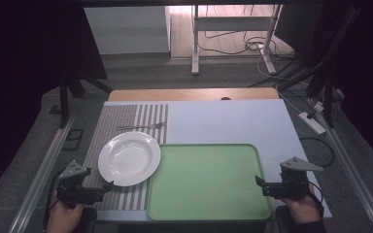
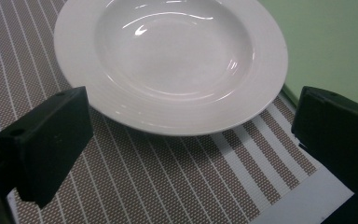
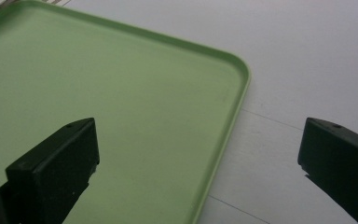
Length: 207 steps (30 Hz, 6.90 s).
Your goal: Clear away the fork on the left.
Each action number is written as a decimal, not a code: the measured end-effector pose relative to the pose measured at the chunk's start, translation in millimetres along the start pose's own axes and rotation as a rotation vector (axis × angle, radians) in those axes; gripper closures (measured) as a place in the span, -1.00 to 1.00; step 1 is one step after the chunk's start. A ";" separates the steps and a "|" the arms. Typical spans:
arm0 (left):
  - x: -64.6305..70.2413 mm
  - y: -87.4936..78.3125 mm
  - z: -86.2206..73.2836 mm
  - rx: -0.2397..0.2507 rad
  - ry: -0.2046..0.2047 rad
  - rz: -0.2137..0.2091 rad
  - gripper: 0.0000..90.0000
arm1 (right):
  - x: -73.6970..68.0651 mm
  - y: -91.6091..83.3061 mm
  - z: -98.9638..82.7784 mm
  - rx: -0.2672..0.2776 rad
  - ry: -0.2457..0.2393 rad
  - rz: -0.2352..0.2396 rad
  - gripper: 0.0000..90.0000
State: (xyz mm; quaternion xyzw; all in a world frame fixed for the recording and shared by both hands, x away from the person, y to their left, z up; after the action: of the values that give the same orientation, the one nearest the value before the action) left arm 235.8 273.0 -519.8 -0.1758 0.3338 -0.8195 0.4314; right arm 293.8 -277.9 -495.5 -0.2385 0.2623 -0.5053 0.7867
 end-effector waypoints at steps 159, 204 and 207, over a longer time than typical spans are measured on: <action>-137.3 179.4 100.1 -0.380 0.082 -0.163 0.99 | 1.2 -0.2 -3.0 -0.028 0.004 0.002 -1.00; -121.2 216.3 133.0 -0.388 0.221 -0.124 -0.31 | 1.3 -1.5 -4.2 -0.030 0.001 0.000 -1.00; -123.6 210.6 129.5 -0.366 0.239 -0.135 0.06 | 1.1 -1.2 -4.3 -0.032 0.000 0.000 -1.00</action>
State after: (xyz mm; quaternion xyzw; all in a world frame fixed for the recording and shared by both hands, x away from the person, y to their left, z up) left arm 504.6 238.3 -574.3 -0.1745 0.5133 -0.7872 0.2940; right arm 290.6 -279.9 -498.1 -0.2509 0.2705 -0.5010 0.7828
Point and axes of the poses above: each handheld gripper's, and its own axes: y roughly forward along the jaws, z roughly out of its top, x roughly to its right, the point moved 5 cm from there along y, roughly forward along the jaws, and after that the axes turned 12 degrees about y, right-handed, at the moved point
